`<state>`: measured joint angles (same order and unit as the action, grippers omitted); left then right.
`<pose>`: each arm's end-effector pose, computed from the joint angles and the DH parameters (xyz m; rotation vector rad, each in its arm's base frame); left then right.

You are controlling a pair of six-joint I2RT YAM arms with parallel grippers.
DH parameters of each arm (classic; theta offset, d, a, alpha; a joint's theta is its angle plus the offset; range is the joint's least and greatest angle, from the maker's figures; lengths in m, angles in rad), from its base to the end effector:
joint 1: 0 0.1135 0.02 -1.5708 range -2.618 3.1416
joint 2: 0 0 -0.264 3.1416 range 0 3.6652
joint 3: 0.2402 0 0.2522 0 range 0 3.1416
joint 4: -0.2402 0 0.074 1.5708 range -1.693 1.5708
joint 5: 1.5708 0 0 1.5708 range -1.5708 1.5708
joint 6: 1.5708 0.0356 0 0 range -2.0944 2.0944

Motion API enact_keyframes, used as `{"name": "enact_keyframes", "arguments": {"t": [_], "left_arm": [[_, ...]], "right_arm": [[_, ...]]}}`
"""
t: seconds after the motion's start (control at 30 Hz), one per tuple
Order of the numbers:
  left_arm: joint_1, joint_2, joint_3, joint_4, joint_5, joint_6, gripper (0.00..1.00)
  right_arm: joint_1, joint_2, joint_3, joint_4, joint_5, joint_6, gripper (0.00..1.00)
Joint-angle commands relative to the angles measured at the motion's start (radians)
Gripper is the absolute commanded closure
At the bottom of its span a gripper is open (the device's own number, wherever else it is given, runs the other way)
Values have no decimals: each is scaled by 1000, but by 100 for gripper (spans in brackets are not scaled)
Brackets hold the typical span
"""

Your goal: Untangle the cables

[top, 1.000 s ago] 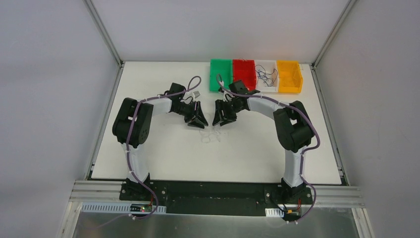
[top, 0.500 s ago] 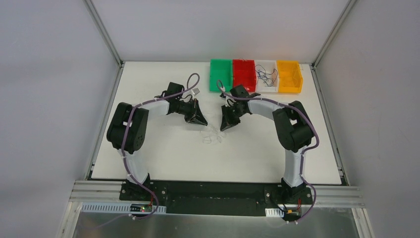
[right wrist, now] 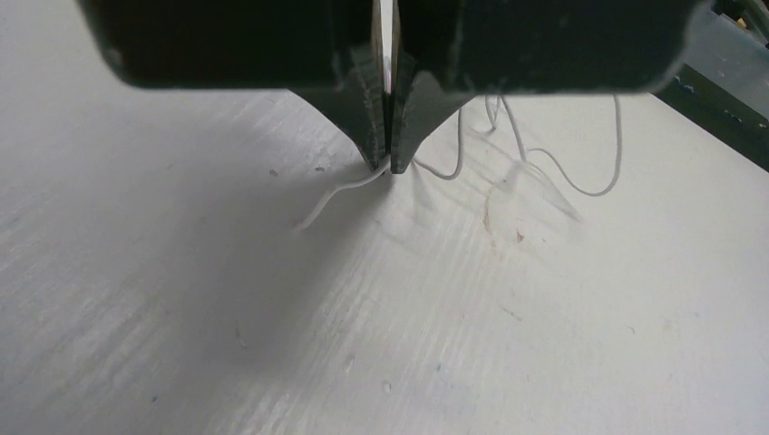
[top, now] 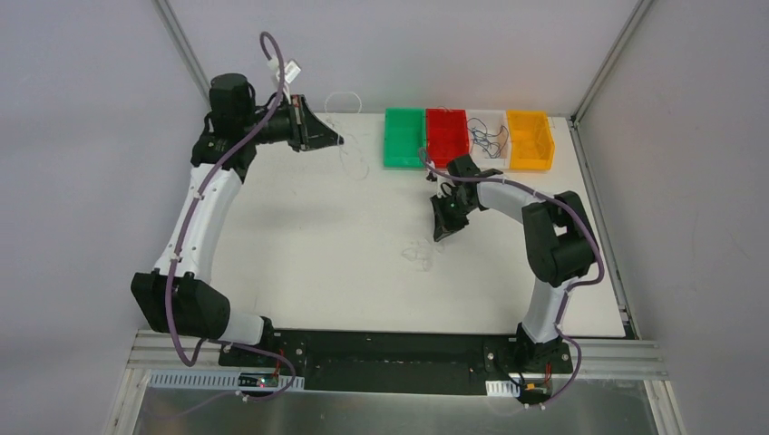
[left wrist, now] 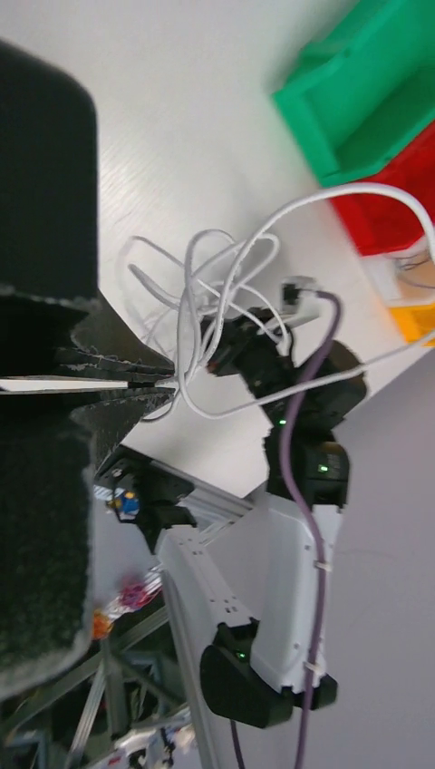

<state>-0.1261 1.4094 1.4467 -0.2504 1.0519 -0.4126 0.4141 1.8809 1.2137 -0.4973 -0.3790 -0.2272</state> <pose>0.3034 -0.0696 0.4238 0.5413 1.7831 -1.3066 0.3357 0.1619 0.1621 -0.9586 2.5457 0.5713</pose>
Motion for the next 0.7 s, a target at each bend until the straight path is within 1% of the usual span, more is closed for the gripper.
{"name": "enact_keyframes", "arguments": {"t": [0.0, 0.07, 0.13, 0.2, 0.23, 0.27, 0.3, 0.4, 0.5, 0.57, 0.67], "left_arm": [[32, 6, 153, -27, 51, -23, 100], [29, 25, 201, -25, 37, -32, 100], [26, 56, 241, -24, 17, -39, 100], [21, 91, 273, -23, -24, -32, 100], [16, 108, 288, -22, -44, -20, 100], [8, 130, 301, -20, -68, -7, 100], [-8, 155, 324, -20, -89, 8, 100], [-52, 247, 389, -9, -124, 40, 100], [-95, 358, 458, 9, -173, 76, 100], [-112, 435, 504, 29, -209, 86, 100], [-119, 560, 590, 77, -227, 56, 100]], "right_arm": [[-21, -56, 5, -65, -20, -52, 100], [-34, -58, 31, -85, -62, -43, 100], [-44, -67, 59, -91, -82, -34, 92], [-59, -82, 82, -91, -97, -21, 91], [-68, -90, 93, -95, -102, -13, 89], [-78, -98, 105, -100, -109, -5, 85], [-91, -109, 120, -111, -118, -2, 77], [-126, -142, 137, -137, -133, 4, 60], [-169, -201, 141, -144, -136, 25, 47], [-202, -233, 150, -161, -130, 30, 41], [-251, -274, 163, -178, -114, 36, 31]]}}
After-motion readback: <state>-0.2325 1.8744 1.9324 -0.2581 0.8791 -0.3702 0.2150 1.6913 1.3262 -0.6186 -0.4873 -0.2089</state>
